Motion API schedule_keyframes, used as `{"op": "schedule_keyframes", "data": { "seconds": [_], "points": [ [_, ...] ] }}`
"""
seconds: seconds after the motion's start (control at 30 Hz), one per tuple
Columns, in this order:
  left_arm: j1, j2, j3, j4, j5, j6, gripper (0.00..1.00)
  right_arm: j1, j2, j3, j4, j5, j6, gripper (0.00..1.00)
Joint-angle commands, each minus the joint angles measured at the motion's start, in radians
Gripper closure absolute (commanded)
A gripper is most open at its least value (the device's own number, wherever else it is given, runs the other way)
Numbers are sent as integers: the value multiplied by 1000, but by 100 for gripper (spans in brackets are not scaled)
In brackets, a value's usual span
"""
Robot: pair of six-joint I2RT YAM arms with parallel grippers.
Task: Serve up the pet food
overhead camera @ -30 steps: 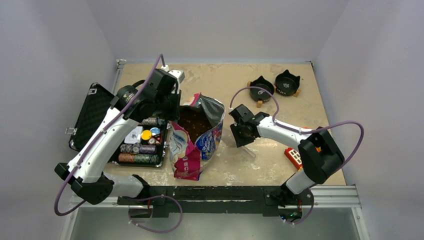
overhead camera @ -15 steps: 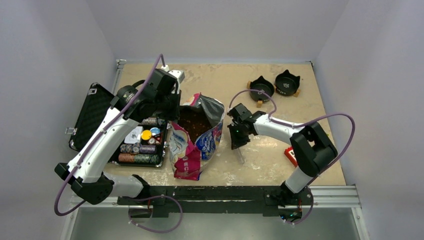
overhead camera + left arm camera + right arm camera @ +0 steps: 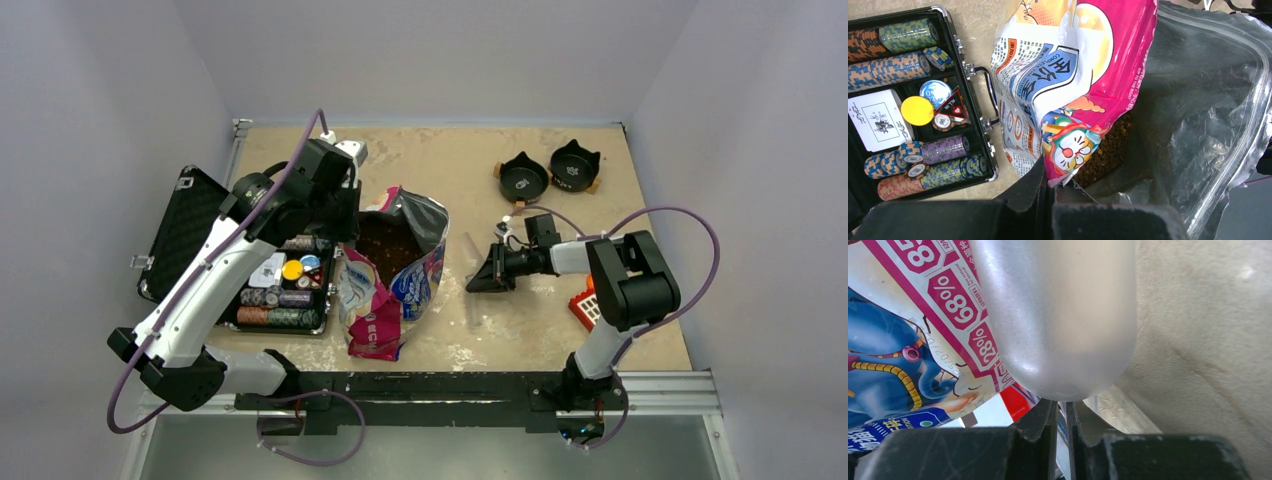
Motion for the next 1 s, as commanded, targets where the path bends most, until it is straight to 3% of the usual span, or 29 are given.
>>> {"op": "schedule_keyframes", "data": {
  "seconds": [0.0, 0.37, 0.97],
  "points": [
    [0, -85, 35, 146, 65, -47, 100, -28, -23, -46, 135, -64, 30, 85],
    [0, -78, 41, 146, 71, -59, 100, -49, -149, -158, 165, 53, 50, 70],
    [1, -71, 20, 164, 95, -72, 100, -14, -243, -34, -131, 318, -59, 59]
  ]
}}
